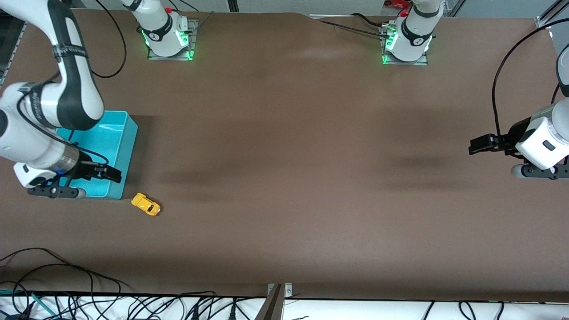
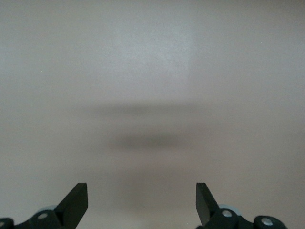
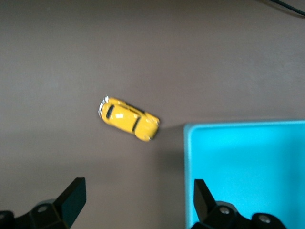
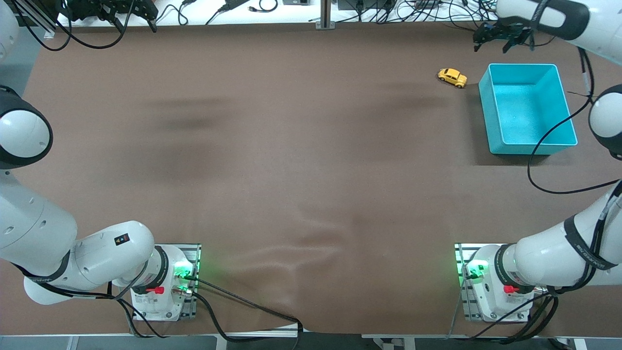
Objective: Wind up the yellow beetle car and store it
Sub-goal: 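Move the right gripper down to the car beside the bin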
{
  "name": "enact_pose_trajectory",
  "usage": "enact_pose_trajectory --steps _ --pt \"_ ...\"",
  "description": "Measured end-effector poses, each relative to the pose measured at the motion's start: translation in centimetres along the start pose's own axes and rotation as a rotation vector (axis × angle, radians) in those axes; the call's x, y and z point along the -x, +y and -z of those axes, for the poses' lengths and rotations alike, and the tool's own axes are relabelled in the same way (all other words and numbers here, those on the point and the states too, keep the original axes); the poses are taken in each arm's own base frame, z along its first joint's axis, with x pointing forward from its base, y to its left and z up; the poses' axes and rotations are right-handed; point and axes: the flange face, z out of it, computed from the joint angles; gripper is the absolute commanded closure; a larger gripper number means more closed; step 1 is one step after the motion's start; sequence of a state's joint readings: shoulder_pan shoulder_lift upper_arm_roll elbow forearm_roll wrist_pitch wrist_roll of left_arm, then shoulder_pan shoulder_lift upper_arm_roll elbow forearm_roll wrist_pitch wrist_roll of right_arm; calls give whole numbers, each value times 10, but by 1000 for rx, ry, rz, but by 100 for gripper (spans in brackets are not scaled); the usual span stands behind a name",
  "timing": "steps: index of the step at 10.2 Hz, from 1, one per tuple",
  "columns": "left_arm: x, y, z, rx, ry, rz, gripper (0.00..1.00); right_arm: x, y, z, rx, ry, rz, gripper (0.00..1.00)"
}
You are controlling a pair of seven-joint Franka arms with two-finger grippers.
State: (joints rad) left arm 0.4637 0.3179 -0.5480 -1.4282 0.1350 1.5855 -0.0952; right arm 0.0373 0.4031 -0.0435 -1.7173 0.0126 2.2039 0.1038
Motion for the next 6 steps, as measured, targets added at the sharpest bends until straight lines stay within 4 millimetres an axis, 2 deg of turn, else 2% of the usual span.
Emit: enact_pose_trajectory --steps 3,6 --pt "0 0 -1 0 -1 -1 0 -6 -23 -35 -12 47 -158 0" --pt "-2 -1 -4 3 -7 -4 0 -2 -24 -66 -21 60 -413 0"
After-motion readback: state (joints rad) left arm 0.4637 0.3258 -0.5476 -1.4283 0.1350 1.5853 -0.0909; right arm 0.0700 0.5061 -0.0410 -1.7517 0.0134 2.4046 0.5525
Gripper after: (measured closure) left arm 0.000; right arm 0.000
